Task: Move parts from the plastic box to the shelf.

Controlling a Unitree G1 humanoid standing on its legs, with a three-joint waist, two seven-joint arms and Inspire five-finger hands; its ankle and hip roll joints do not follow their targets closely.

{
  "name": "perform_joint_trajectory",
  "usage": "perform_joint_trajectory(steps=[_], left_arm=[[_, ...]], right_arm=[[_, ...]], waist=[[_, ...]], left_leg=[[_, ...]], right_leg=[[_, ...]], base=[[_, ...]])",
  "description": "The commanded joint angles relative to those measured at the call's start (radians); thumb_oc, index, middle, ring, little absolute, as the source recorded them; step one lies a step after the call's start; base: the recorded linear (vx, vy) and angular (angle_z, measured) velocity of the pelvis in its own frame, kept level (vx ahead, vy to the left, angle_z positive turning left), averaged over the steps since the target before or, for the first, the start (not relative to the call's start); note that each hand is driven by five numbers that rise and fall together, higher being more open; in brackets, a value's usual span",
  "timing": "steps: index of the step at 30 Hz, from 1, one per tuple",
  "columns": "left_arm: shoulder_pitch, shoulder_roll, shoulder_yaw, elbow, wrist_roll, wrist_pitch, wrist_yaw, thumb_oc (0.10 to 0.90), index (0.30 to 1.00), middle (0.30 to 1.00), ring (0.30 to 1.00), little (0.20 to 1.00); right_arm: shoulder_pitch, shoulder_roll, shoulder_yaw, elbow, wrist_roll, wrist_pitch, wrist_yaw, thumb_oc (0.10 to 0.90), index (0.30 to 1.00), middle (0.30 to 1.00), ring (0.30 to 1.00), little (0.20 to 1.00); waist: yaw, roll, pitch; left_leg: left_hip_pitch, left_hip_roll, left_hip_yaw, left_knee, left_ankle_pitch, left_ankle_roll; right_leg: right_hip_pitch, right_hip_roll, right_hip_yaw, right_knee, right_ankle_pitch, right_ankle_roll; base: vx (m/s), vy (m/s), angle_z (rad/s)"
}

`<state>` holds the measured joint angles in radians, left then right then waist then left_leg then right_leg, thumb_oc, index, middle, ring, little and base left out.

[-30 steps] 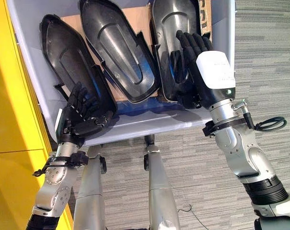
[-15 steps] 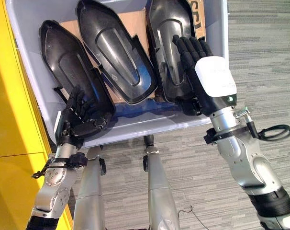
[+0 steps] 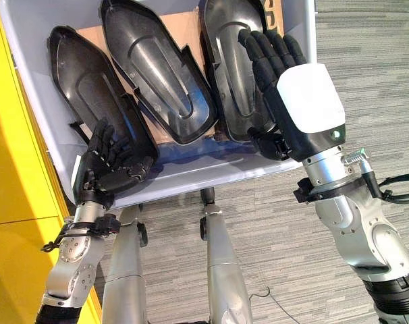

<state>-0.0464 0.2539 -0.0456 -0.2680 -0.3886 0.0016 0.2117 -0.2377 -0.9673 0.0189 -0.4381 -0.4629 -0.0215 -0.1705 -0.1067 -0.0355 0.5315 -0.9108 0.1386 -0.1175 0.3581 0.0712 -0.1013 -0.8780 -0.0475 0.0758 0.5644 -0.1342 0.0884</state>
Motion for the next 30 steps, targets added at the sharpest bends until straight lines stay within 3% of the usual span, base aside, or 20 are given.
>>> perform_joint_trajectory(steps=[1,8,12,13,15,18,21,22,24,30], left_arm=[[0.075,-0.018,0.014,-0.068,-0.006,-0.021,0.001,0.900,1.000,1.000,1.000,1.000],[0.068,-0.013,0.021,-0.073,-0.005,-0.021,0.001,0.900,1.000,1.000,1.000,1.000],[0.086,-0.012,0.019,-0.069,-0.008,-0.022,0.000,0.900,1.000,1.000,1.000,1.000],[0.072,-0.011,0.023,-0.075,-0.008,-0.023,0.001,0.900,1.000,1.000,1.000,1.000],[0.090,-0.011,0.019,-0.071,-0.008,-0.023,0.000,0.900,1.000,1.000,1.000,1.000],[0.075,-0.012,0.023,-0.074,-0.006,-0.023,0.000,0.900,1.000,1.000,1.000,1.000],[0.089,-0.011,0.018,-0.068,-0.008,-0.023,0.000,0.900,1.000,1.000,1.000,1.000],[0.072,-0.010,0.023,-0.072,-0.007,-0.024,0.001,0.900,1.000,1.000,1.000,1.000],[0.089,-0.010,0.019,-0.068,-0.009,-0.025,0.001,0.900,1.000,1.000,1.000,1.000],[0.097,-0.007,0.021,-0.070,-0.009,-0.025,0.001,0.900,1.000,1.000,1.000,1.000]], right_arm=[[-0.070,-0.032,-0.073,-0.143,-0.010,-0.046,-0.041,0.900,1.000,1.000,1.000,1.000],[-0.052,-0.027,-0.083,-0.160,0.002,-0.051,-0.029,0.900,1.000,1.000,1.000,1.000],[-0.022,-0.027,-0.082,-0.159,0.006,-0.052,-0.022,0.900,1.000,1.000,1.000,1.000],[-0.027,-0.027,-0.093,-0.163,0.006,-0.051,-0.021,0.900,1.000,1.000,1.000,1.000],[-0.004,-0.024,-0.087,-0.163,0.010,-0.053,-0.016,0.900,1.000,1.000,1.000,1.000],[-0.005,-0.021,-0.099,-0.159,0.014,-0.051,-0.013,0.900,1.000,1.000,1.000,1.000],[0.013,-0.019,-0.087,-0.151,0.019,-0.051,-0.009,0.900,1.000,1.000,1.000,1.000],[0.003,-0.018,-0.097,-0.152,0.018,-0.051,-0.009,0.900,1.000,1.000,1.000,1.000],[0.023,-0.012,-0.088,-0.154,0.021,-0.053,-0.003,0.900,1.000,1.000,1.000,1.000],[0.051,-0.010,-0.093,-0.150,0.029,-0.052,0.004,0.900,1.000,1.000,1.000,1.000]], waist=[[-0.025,0.007,-0.012],[-0.025,0.002,-0.012],[-0.027,-0.001,-0.012],[-0.025,-0.002,-0.012],[-0.025,-0.002,-0.012],[-0.023,-0.004,-0.012],[-0.023,-0.004,-0.012],[-0.022,-0.005,-0.012],[-0.023,-0.004,-0.012],[-0.022,-0.006,-0.012]], left_leg=[[0.146,0.123,-0.067,0.051,-0.035,-0.076],[0.129,0.123,-0.067,0.047,-0.017,-0.081],[0.161,0.128,-0.066,0.056,-0.042,-0.084],[0.132,0.124,-0.067,0.048,-0.018,-0.085],[0.160,0.128,-0.066,0.054,-0.042,-0.085],[0.131,0.126,-0.067,0.045,-0.017,-0.088],[0.159,0.130,-0.067,0.057,-0.042,-0.089],[0.128,0.125,-0.069,0.052,-0.018,-0.090],[0.155,0.128,-0.069,0.062,-0.043,-0.090],[0.158,0.126,-0.071,0.071,-0.047,-0.092]], right_leg=[[0.029,-0.043,0.060,0.027,0.232,0.070],[0.008,-0.046,0.065,0.020,0.248,0.072],[0.038,-0.049,0.058,0.033,0.228,0.073],[0.007,-0.049,0.065,0.024,0.249,0.073],[0.037,-0.050,0.058,0.033,0.228,0.073],[0.006,-0.050,0.066,0.023,0.250,0.073],[0.032,-0.052,0.059,0.035,0.231,0.072],[0.001,-0.052,0.066,0.027,0.251,0.072],[0.031,-0.053,0.058,0.037,0.230,0.072],[0.035,-0.055,0.055,0.042,0.226,0.071]], base=[[-0.04,-0.002,0.01],[0.00,0.000,-0.01],[0.00,0.001,0.00],[0.00,0.000,0.00],[0.00,0.000,0.00],[0.00,0.001,0.00],[0.01,-0.004,0.00],[-0.04,-0.004,-0.01],[0.03,-0.002,0.00],[0.01,-0.001,0.00]])
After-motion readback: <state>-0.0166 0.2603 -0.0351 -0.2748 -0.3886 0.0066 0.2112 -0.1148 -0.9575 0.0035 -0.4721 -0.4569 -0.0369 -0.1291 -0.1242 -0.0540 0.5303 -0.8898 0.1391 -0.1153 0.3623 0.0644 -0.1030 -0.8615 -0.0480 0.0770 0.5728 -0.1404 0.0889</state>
